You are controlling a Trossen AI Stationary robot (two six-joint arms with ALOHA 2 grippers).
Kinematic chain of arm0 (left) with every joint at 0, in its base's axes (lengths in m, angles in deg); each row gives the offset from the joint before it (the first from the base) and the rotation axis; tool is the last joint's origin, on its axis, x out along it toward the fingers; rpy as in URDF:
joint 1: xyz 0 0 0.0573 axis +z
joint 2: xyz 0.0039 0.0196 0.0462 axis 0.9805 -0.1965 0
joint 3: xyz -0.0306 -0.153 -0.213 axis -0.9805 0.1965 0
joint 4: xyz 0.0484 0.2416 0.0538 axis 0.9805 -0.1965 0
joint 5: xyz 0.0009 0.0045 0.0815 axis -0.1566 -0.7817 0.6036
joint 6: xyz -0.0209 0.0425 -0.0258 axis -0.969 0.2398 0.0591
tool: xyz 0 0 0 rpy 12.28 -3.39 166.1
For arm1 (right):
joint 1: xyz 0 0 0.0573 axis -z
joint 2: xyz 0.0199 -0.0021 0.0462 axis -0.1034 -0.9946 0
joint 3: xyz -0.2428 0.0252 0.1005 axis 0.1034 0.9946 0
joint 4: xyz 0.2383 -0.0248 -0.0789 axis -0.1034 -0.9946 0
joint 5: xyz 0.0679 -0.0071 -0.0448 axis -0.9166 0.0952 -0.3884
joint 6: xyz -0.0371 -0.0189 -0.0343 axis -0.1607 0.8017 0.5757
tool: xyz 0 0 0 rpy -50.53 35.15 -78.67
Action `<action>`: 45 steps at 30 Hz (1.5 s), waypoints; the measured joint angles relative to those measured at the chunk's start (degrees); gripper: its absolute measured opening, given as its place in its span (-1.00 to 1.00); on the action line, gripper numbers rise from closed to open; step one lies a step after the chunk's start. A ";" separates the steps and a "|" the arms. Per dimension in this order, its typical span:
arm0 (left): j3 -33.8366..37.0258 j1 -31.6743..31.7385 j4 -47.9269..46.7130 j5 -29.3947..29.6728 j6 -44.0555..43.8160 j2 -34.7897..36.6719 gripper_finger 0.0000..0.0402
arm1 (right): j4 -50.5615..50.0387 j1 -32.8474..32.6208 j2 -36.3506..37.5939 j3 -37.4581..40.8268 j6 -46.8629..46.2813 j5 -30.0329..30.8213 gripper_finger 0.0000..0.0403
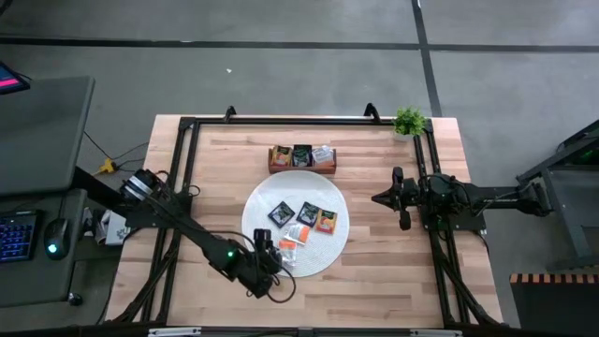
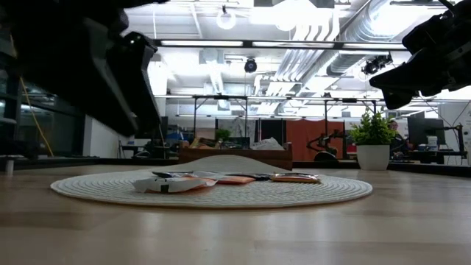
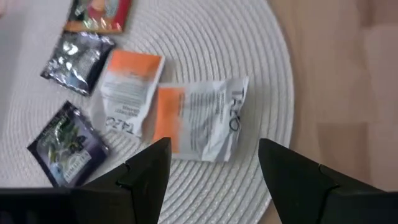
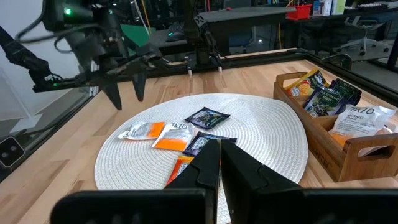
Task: Pick & Place Tea
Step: Put the white tea bag into the right section of the wooden organizer
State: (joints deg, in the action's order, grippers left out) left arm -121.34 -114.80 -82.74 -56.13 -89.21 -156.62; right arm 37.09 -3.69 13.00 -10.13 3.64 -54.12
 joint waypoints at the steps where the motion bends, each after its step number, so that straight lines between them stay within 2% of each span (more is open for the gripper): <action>1: -0.30 0.03 -0.23 0.25 0.10 -0.77 0.19 | 0.00 0.00 0.00 0.01 -0.01 0.02 -0.94; 9: -3.37 0.08 -0.24 0.18 3.21 -5.34 0.19 | 0.00 -0.02 0.00 0.01 0.00 0.00 -0.94; 23: -3.61 0.14 -0.09 1.37 5.90 -6.19 0.19 | 0.00 0.00 0.00 0.01 -0.01 0.01 -0.94; 27: -3.61 0.46 -0.28 3.79 5.93 -6.18 0.19 | 0.00 -0.02 0.00 0.01 -0.02 0.02 -0.94; 35: -3.61 1.26 0.32 2.18 5.92 -7.43 0.19 | 0.00 -0.01 0.00 0.01 0.00 0.01 -0.94; 39: -3.55 1.27 0.66 -1.30 5.81 -8.44 0.19 | 0.00 -0.01 0.02 0.01 0.00 0.02 -0.94; 45: -3.55 1.28 0.94 -0.67 5.74 -8.68 0.19 | 0.00 -0.01 0.00 0.00 -0.01 0.02 -0.94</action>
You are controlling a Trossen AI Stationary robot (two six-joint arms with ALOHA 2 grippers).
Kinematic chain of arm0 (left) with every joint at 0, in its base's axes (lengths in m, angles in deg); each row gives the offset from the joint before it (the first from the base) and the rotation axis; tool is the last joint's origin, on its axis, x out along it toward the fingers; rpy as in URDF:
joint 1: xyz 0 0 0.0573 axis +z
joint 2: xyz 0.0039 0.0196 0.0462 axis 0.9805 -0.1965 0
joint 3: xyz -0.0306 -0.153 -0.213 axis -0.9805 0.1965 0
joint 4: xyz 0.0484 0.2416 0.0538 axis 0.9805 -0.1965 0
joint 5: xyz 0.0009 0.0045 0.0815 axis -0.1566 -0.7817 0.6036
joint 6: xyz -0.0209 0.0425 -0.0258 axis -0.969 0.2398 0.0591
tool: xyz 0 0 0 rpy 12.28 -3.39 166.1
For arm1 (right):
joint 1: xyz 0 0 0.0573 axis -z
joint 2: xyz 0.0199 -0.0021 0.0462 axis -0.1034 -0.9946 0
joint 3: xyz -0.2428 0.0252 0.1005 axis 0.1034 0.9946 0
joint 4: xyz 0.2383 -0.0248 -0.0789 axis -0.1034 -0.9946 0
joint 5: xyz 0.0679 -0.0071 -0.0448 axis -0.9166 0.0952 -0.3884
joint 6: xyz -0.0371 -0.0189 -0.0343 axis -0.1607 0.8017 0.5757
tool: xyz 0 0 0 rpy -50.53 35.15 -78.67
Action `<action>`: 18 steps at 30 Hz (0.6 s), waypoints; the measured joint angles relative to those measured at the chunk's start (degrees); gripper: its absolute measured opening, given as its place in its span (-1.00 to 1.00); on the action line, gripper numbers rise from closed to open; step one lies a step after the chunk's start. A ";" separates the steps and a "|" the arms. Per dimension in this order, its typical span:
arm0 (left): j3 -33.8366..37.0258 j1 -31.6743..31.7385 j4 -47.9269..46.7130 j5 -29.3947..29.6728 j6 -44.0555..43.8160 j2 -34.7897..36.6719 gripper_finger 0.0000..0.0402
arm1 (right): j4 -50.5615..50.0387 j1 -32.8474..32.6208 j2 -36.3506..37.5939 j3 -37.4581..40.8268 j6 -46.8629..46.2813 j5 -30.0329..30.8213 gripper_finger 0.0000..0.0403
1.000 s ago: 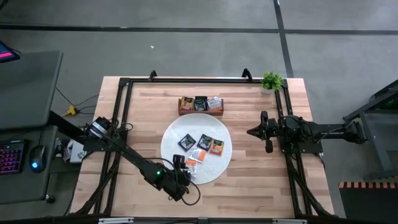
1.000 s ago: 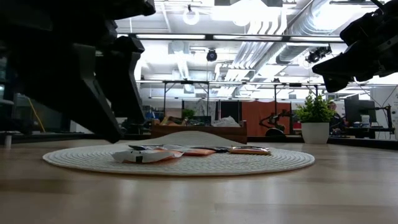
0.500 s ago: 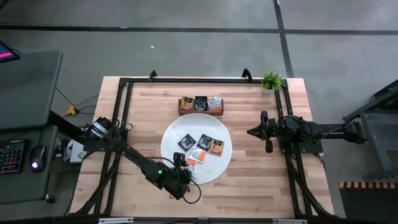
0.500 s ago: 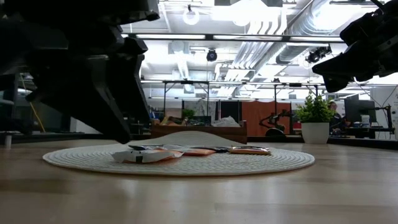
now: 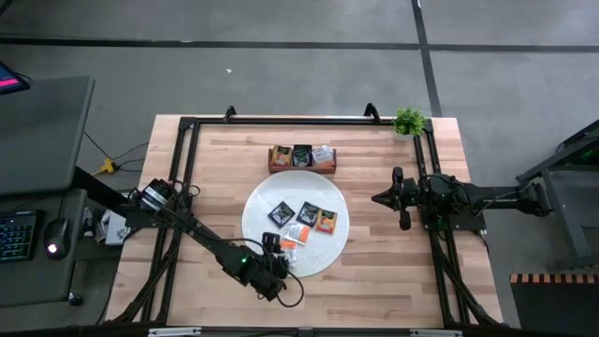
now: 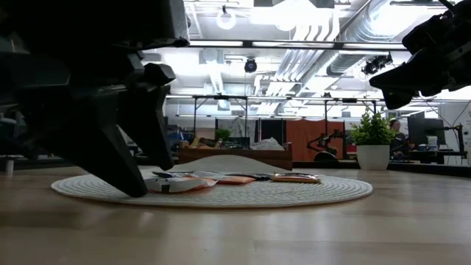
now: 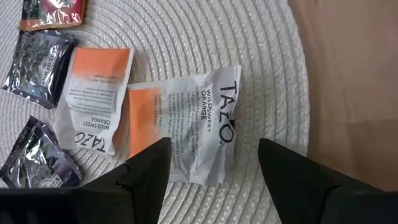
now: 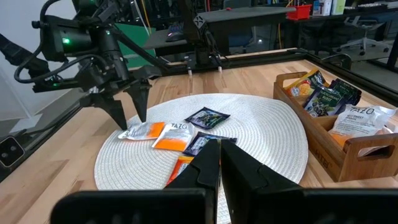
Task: Pick & Place Tea
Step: Put the white tea bag into the right section of the wooden organizer
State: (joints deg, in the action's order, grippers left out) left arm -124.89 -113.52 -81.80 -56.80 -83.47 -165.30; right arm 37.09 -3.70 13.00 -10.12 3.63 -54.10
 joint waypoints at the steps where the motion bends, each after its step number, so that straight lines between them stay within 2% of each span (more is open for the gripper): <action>1: 0.00 0.00 0.00 0.04 0.00 0.00 0.19 | 0.00 0.01 0.00 0.01 0.01 0.00 -0.94; 18: -0.13 0.37 -0.55 1.92 -0.04 -0.96 0.19 | 0.00 0.01 0.02 -0.01 0.01 0.00 -0.94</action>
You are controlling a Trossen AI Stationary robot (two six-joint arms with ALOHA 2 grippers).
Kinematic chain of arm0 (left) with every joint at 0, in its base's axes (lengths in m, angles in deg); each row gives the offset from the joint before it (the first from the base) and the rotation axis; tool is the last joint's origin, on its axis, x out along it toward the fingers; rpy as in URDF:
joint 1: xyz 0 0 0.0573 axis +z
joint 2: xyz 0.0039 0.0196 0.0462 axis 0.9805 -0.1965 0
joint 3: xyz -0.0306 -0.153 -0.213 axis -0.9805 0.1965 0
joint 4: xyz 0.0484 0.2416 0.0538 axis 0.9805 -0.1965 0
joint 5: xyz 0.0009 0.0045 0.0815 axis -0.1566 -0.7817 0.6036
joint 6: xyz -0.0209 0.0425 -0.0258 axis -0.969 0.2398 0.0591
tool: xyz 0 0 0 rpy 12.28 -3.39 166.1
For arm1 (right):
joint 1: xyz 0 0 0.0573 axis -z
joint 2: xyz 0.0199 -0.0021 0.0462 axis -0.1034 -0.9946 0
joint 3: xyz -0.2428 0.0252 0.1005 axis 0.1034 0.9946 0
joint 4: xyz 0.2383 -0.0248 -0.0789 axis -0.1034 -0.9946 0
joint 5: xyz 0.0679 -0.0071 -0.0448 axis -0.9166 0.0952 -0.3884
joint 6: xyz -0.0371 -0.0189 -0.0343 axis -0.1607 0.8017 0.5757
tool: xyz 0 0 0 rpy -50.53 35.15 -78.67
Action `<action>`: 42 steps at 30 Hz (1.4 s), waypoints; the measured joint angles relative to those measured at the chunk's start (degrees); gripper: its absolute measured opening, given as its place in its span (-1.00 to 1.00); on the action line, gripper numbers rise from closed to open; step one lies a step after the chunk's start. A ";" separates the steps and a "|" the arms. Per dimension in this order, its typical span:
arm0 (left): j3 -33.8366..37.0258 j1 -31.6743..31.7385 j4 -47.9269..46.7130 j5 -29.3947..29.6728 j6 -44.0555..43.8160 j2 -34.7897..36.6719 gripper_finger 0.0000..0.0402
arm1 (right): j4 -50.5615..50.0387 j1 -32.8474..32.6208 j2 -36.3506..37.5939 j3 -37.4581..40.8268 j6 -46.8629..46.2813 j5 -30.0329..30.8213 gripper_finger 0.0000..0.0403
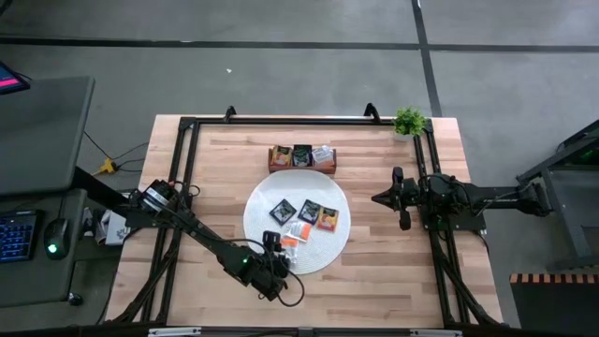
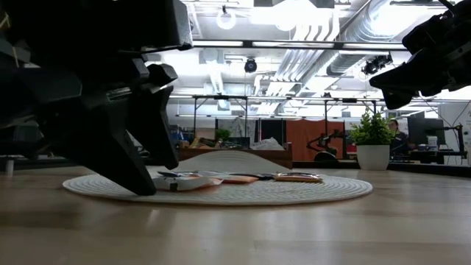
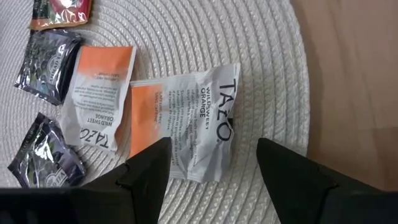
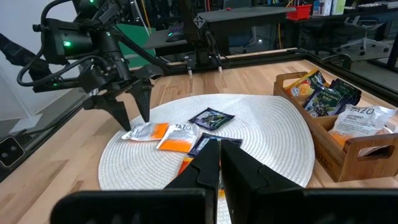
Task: Pick & Place Tea
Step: Put the white tea bag into the right section of the wooden organizer
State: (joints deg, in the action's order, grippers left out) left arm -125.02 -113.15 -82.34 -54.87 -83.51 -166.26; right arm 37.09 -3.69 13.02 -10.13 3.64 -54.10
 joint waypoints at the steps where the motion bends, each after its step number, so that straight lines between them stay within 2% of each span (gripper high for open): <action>1: 0.00 0.00 -0.02 0.21 -0.02 -0.02 0.19 | 0.00 -0.02 -0.02 0.02 0.00 0.00 -0.94; 9: -1.03 0.48 -4.15 2.58 -0.29 1.20 0.19 | 0.00 -0.02 -0.02 0.02 0.00 0.00 -0.94; 28: -0.42 1.90 -1.19 0.49 0.15 0.15 0.17 | 0.00 0.00 0.00 0.02 -0.01 0.00 -0.94; 33: -0.42 1.90 -0.56 -0.48 0.15 0.13 -0.04 | 0.00 -0.01 -0.01 0.02 -0.02 0.00 -0.94; 42: 0.72 2.73 2.46 -3.80 -1.93 0.09 -0.64 | 0.00 -0.01 0.00 0.01 0.00 -0.02 -0.94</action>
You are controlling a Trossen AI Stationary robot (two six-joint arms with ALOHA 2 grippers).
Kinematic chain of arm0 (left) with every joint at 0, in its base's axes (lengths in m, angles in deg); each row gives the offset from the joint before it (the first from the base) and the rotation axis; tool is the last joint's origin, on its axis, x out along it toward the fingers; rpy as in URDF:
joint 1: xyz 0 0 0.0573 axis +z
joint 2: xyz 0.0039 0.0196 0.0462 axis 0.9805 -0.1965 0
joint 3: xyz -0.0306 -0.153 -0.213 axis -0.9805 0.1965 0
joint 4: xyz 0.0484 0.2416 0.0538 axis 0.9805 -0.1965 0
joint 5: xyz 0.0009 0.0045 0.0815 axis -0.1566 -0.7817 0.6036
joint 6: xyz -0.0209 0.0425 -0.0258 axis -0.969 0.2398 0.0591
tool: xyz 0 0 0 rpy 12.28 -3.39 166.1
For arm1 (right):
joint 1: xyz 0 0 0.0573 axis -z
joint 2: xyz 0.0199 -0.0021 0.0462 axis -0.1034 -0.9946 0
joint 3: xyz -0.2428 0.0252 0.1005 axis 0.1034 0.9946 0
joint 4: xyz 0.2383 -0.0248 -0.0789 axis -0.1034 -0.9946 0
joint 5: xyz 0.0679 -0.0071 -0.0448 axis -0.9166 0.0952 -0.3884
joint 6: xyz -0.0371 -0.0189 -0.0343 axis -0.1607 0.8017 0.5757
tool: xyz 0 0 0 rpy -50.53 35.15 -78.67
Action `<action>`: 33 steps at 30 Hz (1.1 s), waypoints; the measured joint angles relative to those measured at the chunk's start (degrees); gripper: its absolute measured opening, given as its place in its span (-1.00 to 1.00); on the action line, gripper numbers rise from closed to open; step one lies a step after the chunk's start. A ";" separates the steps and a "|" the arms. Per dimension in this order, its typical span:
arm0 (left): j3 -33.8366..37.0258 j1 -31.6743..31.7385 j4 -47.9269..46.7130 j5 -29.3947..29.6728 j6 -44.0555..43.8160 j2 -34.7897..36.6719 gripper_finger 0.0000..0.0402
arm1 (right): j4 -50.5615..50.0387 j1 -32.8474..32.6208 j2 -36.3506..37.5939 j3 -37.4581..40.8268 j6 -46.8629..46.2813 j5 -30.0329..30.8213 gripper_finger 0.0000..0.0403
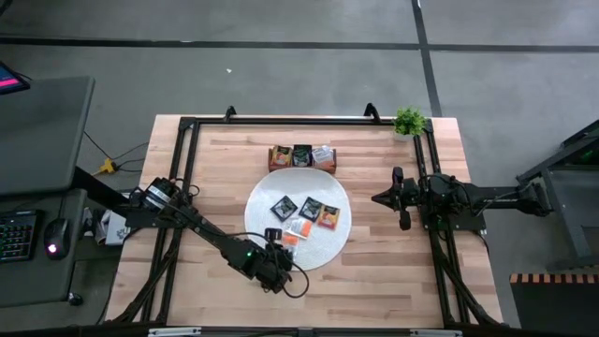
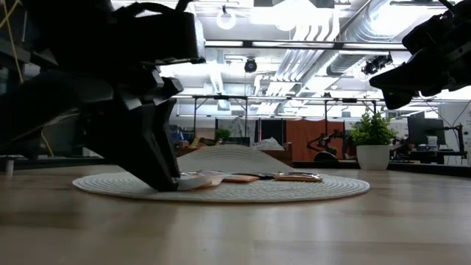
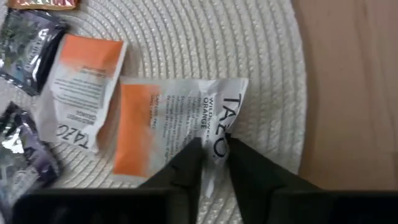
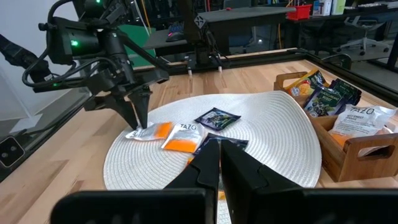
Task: Pick & Place Tea
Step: Put the white tea bag into the right section of the wooden organizer
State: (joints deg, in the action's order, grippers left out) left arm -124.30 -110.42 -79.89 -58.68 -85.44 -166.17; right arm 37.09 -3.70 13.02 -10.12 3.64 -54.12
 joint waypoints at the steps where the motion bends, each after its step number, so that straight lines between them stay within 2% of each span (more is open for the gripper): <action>1: 0.40 0.00 0.73 -0.43 -0.27 0.04 -0.71 | 0.00 -0.01 -0.01 0.00 -0.01 0.01 -0.94; 4: 1.04 -0.02 1.71 -1.32 -1.06 0.10 -0.90 | 0.00 0.00 -0.01 0.01 -0.01 0.02 -0.94; 6: 1.16 -0.02 1.88 -1.69 -1.21 0.15 -0.97 | 0.00 0.00 0.00 -0.01 0.00 0.02 -0.94; 9: 0.95 -0.02 1.15 -1.70 -2.15 0.15 -0.96 | 0.00 0.01 0.00 0.00 -0.01 0.02 -0.94; 15: -2.27 -0.11 -8.24 -2.01 -2.48 1.69 -0.99 | 0.00 0.01 0.00 0.01 -0.02 0.02 -0.94; 21: -4.99 0.08 -13.17 -3.07 -0.58 5.78 -1.00 | 0.00 -0.01 0.00 -0.01 0.00 0.00 -0.94; 27: -7.45 3.23 -13.75 -17.12 5.31 9.65 -1.00 | 0.01 0.00 -0.02 0.00 0.00 0.01 -0.94; 31: -9.06 7.15 -13.73 -29.85 9.89 12.01 -1.00 | 0.00 0.00 -0.02 0.01 0.00 0.02 -0.94; 33: -10.06 9.72 -13.74 -38.74 12.47 12.50 -1.00 | 0.00 0.00 -0.02 0.01 -0.01 0.02 -0.94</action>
State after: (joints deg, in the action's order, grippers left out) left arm -134.37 -100.70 -93.63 -97.42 -72.98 -153.67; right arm 37.09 -3.70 13.00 -10.11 3.63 -54.10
